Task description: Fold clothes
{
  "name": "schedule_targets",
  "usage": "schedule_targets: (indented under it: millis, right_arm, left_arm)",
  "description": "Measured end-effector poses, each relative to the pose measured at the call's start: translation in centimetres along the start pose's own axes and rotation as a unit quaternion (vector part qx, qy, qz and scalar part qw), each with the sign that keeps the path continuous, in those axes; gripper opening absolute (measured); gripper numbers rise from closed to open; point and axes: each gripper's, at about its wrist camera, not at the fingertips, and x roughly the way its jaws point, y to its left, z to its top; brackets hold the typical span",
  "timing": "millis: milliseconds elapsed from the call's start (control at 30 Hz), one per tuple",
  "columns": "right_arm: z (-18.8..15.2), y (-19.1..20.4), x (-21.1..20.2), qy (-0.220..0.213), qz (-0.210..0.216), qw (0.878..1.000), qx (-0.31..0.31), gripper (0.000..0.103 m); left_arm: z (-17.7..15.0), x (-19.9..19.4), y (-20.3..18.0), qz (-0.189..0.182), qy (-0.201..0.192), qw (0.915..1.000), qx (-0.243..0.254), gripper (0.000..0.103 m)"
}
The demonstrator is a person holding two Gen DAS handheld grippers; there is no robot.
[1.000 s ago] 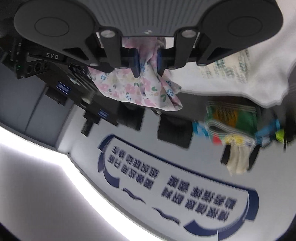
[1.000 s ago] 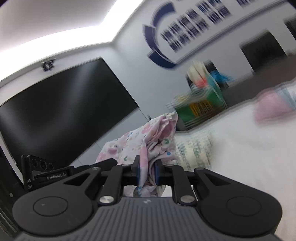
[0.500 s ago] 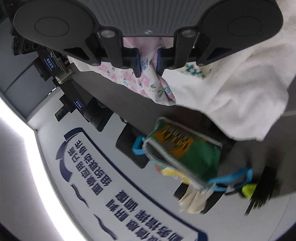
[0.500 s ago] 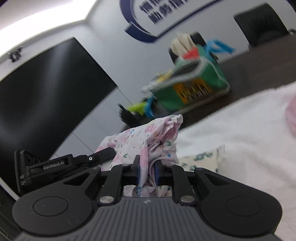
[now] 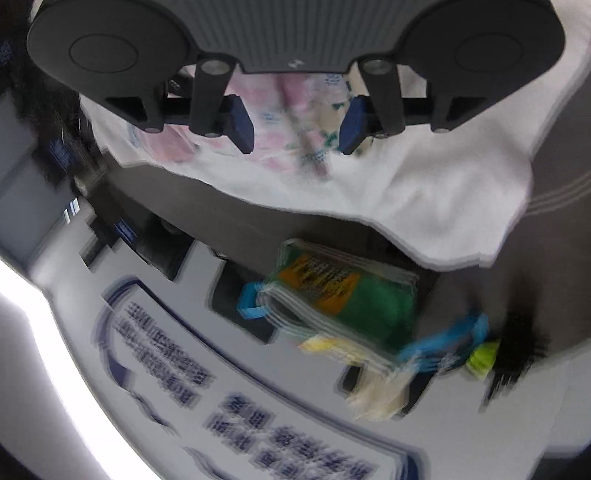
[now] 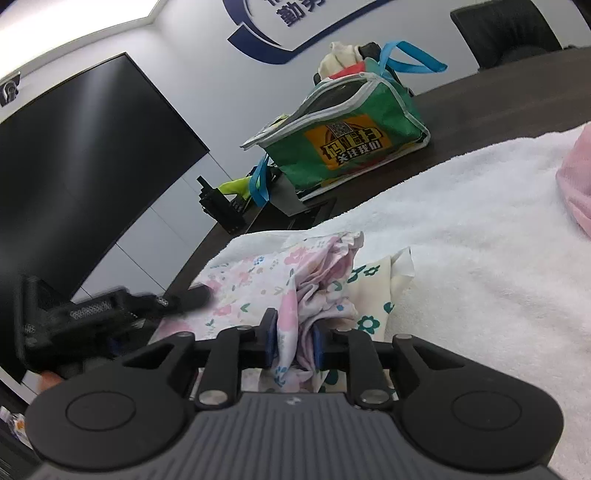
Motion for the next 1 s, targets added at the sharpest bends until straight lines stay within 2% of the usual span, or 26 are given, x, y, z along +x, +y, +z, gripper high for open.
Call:
schedule_targets:
  millis: [67, 100, 133, 167, 200, 233, 267, 333, 367, 400, 433, 533, 633, 667, 700, 767, 800, 867, 900, 1000]
  right_arm:
    - [-0.1, 0.1, 0.0, -0.001, -0.004, 1.000, -0.004, 0.020]
    - [-0.1, 0.2, 0.0, -0.002, -0.006, 1.000, -0.006, 0.020]
    - [-0.1, 0.2, -0.1, -0.002, -0.007, 1.000, -0.007, 0.020]
    - [-0.1, 0.2, -0.1, -0.003, -0.007, 1.000, -0.008, 0.020]
    - [-0.1, 0.2, -0.1, -0.002, -0.007, 1.000, -0.010, 0.020]
    - [0.0, 0.3, -0.1, -0.002, -0.007, 1.000, -0.012, 0.020]
    - [0.0, 0.3, -0.2, -0.002, -0.008, 1.000, -0.015, 0.020]
    - [-0.1, 0.5, -0.2, -0.001, -0.010, 1.000, -0.021, 0.020]
    - [-0.1, 0.5, -0.3, 0.000, -0.011, 1.000, -0.023, 0.020]
    - [-0.1, 0.5, -0.3, 0.000, -0.011, 1.000, -0.026, 0.020]
    - [-0.1, 0.6, -0.2, 0.000, -0.012, 1.000, -0.028, 0.020]
    - [-0.1, 0.7, -0.2, 0.001, -0.015, 0.999, -0.034, 0.020]
    - [-0.1, 0.8, -0.2, 0.003, -0.014, 0.999, -0.039, 0.020]
    - [-0.1, 0.8, -0.2, 0.004, -0.015, 0.999, -0.040, 0.020]
    - [-0.1, 0.9, -0.2, 0.004, -0.017, 0.999, -0.044, 0.020]
    - [-0.1, 1.4, -0.3, 0.004, -0.025, 0.998, -0.063, 0.027]
    - [-0.1, 2.0, -0.6, 0.006, -0.034, 0.995, -0.093, 0.030]
    - [-0.1, 3.4, -1.5, 0.011, -0.053, 0.983, -0.174, 0.049]
    - [-0.1, 4.3, -2.5, 0.003, -0.065, 0.972, -0.224, 0.052]
    - [-0.9, 7.0, -6.3, -0.054, -0.098, 0.927, -0.358, 0.059]
  left_arm:
    - [-0.1, -2.2, -2.4, -0.004, 0.005, 0.9973, 0.074, 0.057]
    - [-0.6, -3.2, -3.7, -0.005, -0.003, 0.9928, 0.119, 0.057]
    - [-1.8, -4.1, -5.1, -0.006, -0.031, 0.9820, 0.186, 0.063]
    - [-3.5, -4.5, -6.4, -0.002, -0.062, 0.9643, 0.257, 0.072]
    - [-5.1, -4.9, -7.6, 0.002, -0.092, 0.9405, 0.327, 0.075]
    - [-6.9, -5.0, -8.8, 0.006, -0.116, 0.9108, 0.396, 0.078]
    - [-8.8, -4.3, -9.5, 0.013, -0.117, 0.8790, 0.462, 0.081]
    - [-11.7, -1.8, -10.3, 0.058, -0.074, 0.8229, 0.560, 0.080]
    - [-12.6, -0.3, -10.3, 0.093, -0.052, 0.8025, 0.587, 0.078]
    - [-13.1, 1.0, -10.1, 0.124, -0.040, 0.7880, 0.602, 0.075]
    - [-13.3, 1.8, -9.8, 0.142, -0.038, 0.7824, 0.605, 0.070]
    - [-12.8, 1.6, -9.0, 0.128, -0.047, 0.7968, 0.589, 0.068]
    - [-12.8, 1.0, -8.6, 0.127, -0.053, 0.7890, 0.599, 0.054]
    - [-13.1, 1.1, -8.6, 0.130, -0.054, 0.7834, 0.605, 0.044]
    - [-13.3, 1.2, -8.7, 0.132, -0.053, 0.7792, 0.611, 0.040]
    - [-13.5, 1.1, -9.2, 0.130, -0.049, 0.7777, 0.613, 0.036]
    - [-13.5, 1.0, -9.3, 0.129, -0.049, 0.7773, 0.614, 0.034]
    - [-13.3, 1.0, -9.1, 0.129, -0.057, 0.7786, 0.612, 0.032]
    - [-13.2, 0.9, -9.1, 0.128, -0.059, 0.7798, 0.610, 0.032]
    - [-13.1, 0.8, -9.0, 0.124, -0.060, 0.7814, 0.609, 0.032]
